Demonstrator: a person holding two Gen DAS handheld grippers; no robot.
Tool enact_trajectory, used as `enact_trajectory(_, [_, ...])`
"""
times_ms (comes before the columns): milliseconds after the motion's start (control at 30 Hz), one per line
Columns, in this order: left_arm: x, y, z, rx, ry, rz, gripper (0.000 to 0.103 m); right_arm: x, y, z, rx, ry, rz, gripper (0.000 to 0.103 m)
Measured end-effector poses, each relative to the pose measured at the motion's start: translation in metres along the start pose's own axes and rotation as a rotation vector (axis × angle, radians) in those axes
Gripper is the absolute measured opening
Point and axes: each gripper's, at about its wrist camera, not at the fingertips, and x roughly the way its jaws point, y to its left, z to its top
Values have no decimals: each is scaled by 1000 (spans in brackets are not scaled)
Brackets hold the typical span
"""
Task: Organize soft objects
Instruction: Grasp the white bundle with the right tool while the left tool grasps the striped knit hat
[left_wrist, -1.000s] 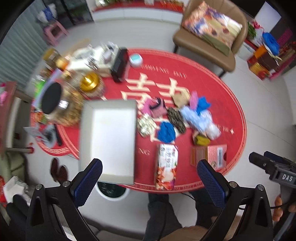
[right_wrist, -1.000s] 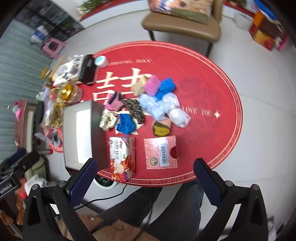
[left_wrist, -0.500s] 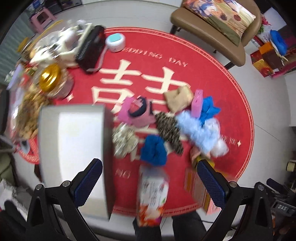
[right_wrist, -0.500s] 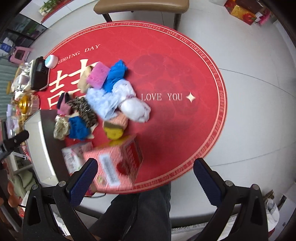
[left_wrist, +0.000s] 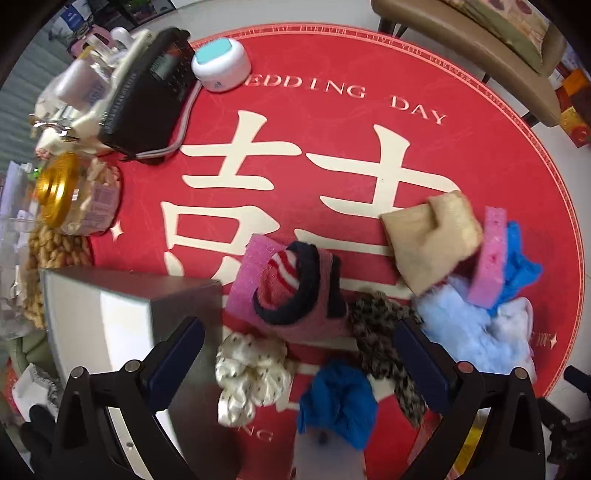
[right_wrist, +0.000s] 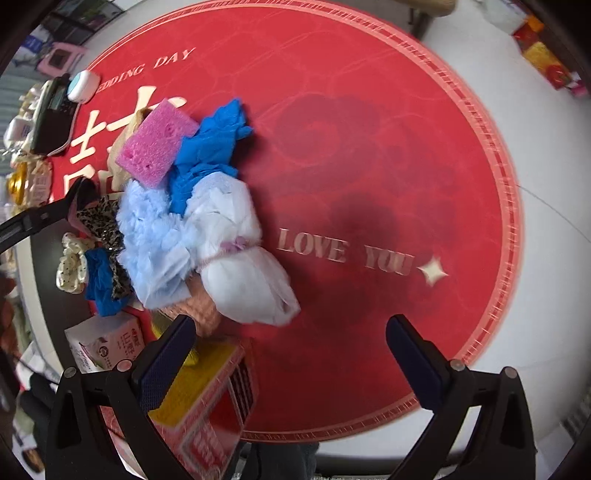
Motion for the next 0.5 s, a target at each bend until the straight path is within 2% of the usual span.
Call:
enact_trajectory(167, [23, -8, 16, -6, 27, -24, 103, 20, 5, 11, -42, 14, 55, 103])
enact_trajectory(300, [35, -15, 20, 17, 38, -24, 103, 36, 8, 19, -51, 29, 87, 96])
enact_trajectory(400, [42, -19, 22, 30, 43, -35, 103, 49, 13, 25, -59, 40, 143, 81])
enact_trajectory(433, [43, -19, 21, 32, 43, -33, 103, 54, 15, 27, -56, 56, 173, 65])
enact_trajectory(467, [44, -18, 21, 35, 46, -31, 101, 58, 14, 28, -45, 70, 194, 57])
enact_trajectory(500, [46, -19, 22, 38, 48, -32, 86, 60, 14, 28, -35, 75, 202, 55])
